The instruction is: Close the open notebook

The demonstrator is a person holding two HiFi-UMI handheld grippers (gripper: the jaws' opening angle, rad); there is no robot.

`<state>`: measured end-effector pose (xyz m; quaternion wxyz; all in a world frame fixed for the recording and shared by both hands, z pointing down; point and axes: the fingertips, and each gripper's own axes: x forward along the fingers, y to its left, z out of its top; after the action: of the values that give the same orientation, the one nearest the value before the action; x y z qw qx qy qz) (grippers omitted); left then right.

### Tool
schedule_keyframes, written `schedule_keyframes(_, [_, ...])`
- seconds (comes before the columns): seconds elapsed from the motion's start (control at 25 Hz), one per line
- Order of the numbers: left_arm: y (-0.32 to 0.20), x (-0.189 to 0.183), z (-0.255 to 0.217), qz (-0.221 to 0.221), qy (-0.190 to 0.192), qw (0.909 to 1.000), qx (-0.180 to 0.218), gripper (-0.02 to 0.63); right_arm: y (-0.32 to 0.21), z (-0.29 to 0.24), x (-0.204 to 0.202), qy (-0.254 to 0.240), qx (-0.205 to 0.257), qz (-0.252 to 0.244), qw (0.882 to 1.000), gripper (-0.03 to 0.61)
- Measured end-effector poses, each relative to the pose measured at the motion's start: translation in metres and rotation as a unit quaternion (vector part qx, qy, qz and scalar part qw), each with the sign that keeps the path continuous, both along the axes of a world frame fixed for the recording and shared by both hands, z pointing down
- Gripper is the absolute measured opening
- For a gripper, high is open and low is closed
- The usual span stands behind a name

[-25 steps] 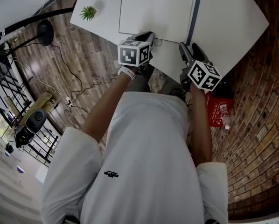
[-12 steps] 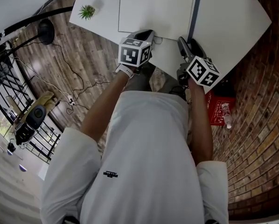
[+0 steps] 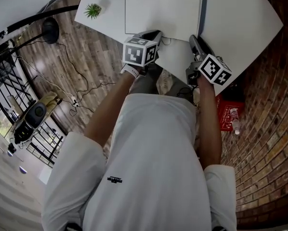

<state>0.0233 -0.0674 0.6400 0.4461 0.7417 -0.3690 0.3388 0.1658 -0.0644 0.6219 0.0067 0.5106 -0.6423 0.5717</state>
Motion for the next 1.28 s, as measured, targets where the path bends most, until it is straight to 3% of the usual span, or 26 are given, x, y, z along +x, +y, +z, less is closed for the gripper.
schedule_keyframes(0.16, [-0.001, 0.001, 0.004, -0.005, 0.003, 0.9999, 0.009, 0.005, 0.0, -0.002, 0.002, -0.001, 0.005, 0.003, 1.0, 0.097])
schedule_keyframes(0.44, [0.001, -0.001, -0.005, 0.003, -0.032, 0.9994, 0.016, 0.005, -0.001, -0.012, 0.002, 0.025, 0.01, -0.003, 1.0, 0.075])
schedule_keyframes(0.6, [0.005, 0.0, -0.002, -0.013, -0.007, 0.9997, 0.02, 0.005, -0.002, -0.018, 0.002, 0.04, 0.019, -0.004, 0.999, 0.072])
schedule_keyframes(0.96, [0.015, -0.009, -0.028, -0.042, 0.001, 0.999, 0.017, 0.005, -0.005, -0.04, -0.006, 0.065, 0.047, -0.023, 0.997, 0.066])
schedule_keyframes(1.28, [0.024, -0.027, -0.042, -0.076, 0.013, 0.9966, 0.027, 0.005, -0.013, -0.071, -0.009, 0.126, 0.095, -0.062, 0.986, 0.064])
